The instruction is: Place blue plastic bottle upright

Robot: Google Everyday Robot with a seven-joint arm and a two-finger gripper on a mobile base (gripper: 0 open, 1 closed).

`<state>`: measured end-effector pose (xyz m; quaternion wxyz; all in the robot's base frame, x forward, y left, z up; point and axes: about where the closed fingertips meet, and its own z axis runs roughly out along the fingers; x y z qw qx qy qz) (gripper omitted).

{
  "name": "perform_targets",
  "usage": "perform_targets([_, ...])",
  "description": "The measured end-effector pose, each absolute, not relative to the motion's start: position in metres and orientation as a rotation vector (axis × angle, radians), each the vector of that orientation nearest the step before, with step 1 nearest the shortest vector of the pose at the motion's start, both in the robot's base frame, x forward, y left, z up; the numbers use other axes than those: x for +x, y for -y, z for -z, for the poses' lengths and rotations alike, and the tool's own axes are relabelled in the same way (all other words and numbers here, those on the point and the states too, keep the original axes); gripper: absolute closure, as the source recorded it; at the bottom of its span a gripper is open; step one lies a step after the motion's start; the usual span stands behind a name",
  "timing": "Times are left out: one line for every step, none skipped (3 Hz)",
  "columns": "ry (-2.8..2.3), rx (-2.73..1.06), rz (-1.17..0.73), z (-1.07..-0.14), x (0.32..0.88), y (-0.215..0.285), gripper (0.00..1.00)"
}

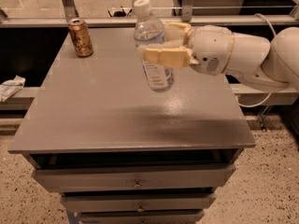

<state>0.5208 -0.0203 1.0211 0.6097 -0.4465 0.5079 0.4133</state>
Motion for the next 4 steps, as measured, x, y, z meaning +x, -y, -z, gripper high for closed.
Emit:
perform_targets([-1.149,-1.025,-0.95,-1.012,0.519,0.034,1.0])
perform_targets([-1.119,-0.975,-0.965,-0.999,0.516,0.041,1.0])
perform_targets([-1.107,-0.957,-0.975,-0.991,0.515,0.042,1.0])
perform_targets([-1.094,-0.943,-0.98,-0.982,0.513,0.043,1.0])
